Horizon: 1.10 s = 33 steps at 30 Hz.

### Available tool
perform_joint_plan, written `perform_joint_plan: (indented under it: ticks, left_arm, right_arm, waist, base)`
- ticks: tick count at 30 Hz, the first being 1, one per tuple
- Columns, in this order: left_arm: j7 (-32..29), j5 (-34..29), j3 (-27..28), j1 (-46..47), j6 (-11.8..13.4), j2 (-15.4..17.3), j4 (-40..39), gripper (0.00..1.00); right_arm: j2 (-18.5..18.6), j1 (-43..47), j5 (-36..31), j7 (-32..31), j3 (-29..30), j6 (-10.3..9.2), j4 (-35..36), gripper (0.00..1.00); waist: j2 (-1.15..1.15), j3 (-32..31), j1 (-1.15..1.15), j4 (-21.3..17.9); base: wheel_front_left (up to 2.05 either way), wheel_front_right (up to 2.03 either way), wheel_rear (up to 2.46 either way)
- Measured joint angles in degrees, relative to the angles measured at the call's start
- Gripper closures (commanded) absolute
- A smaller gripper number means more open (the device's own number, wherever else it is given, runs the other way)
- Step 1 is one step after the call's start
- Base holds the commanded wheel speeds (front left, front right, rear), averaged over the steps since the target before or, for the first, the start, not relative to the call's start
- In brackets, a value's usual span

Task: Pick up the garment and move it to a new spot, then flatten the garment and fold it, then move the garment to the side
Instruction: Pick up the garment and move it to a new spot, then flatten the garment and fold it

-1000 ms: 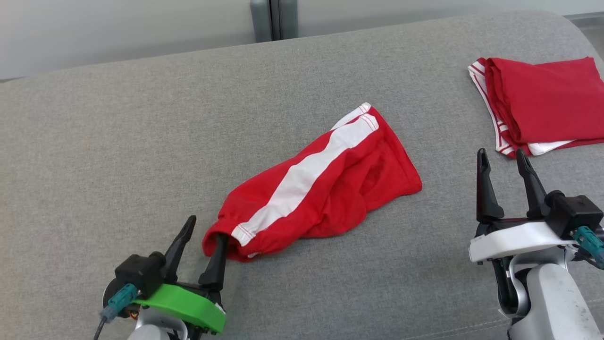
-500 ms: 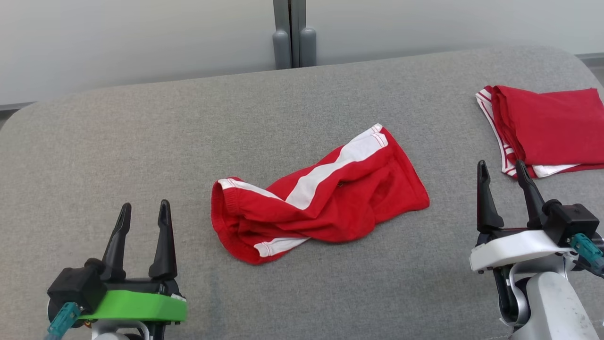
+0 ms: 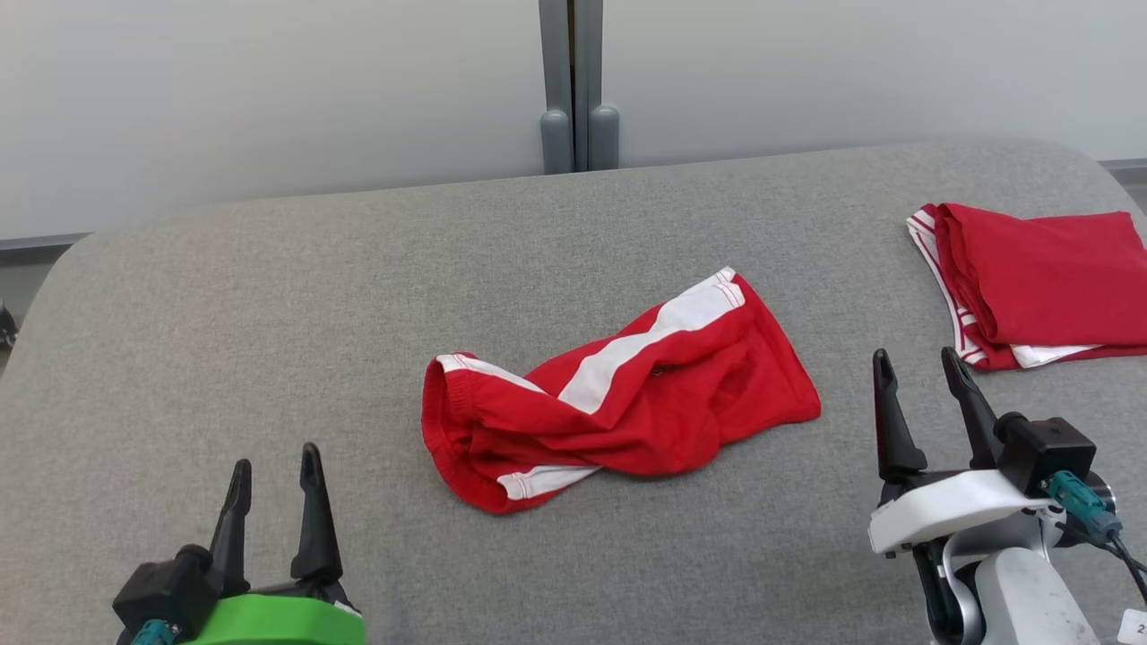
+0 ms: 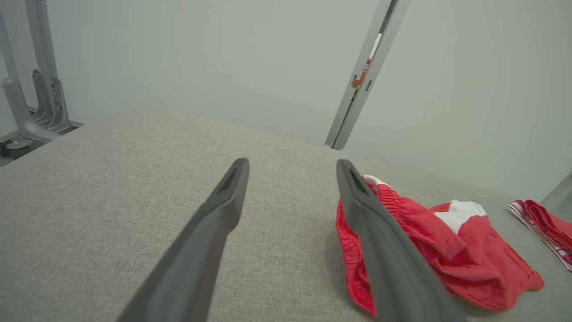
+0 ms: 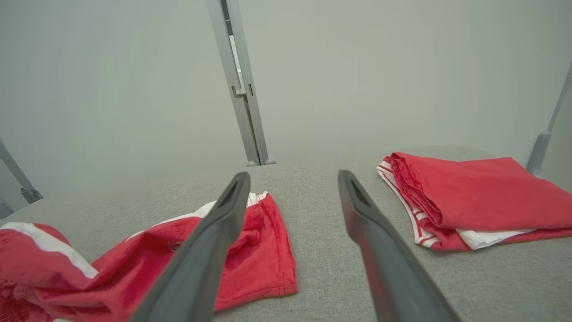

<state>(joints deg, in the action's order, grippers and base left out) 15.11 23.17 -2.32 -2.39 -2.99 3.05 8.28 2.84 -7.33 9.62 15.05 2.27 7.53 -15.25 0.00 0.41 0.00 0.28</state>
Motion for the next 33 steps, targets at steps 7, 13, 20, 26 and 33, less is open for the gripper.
perform_joint_plan:
  ticks: [7, 13, 20, 26, 33]
  left_arm:
    - [0.00, 0.57, 0.22, -0.97, 0.35, -0.12, 1.46, 0.00]
    - [0.00, 0.57, -0.67, -1.00, 0.99, -0.14, 1.55, 0.00]
    - [0.00, 0.57, -0.93, -0.99, 1.00, -0.15, 1.86, 0.00]
    - [0.00, 0.56, -0.91, -0.97, 0.98, -0.16, 2.12, 0.00]
    - [0.00, 0.34, -1.15, -0.80, 0.91, -0.16, 2.13, 0.00]
  right_arm:
    - [0.01, 0.32, 0.63, 0.00, -1.81, 0.00, -0.73, 0.00]
    - [-0.01, 0.32, 0.80, 0.00, -3.42, 0.00, -1.34, 0.00]
    - [-0.01, 0.31, 0.85, 0.01, -3.82, 0.00, -1.69, 0.00]
    - [-0.01, 0.31, 0.85, 0.01, -3.81, 0.00, -1.67, 0.00]
    - [-0.01, 0.31, 0.88, 0.01, -3.75, 0.00, -1.65, 0.00]
  waist:
    - [0.00, -0.48, 0.00, 0.14]
    - [0.00, -0.56, 0.00, 0.33]
    - [0.00, -0.51, 0.00, 0.33]
    - [0.00, -0.41, 0.00, 0.16]
    - [0.00, 0.07, 0.00, 0.10]
  base:
    - [0.00, 0.00, 0.00]
    - [0.00, 0.00, 0.00]
    - [0.00, 0.00, 0.00]
    - [0.00, 0.00, 0.00]
    - [0.00, 0.00, 0.00]
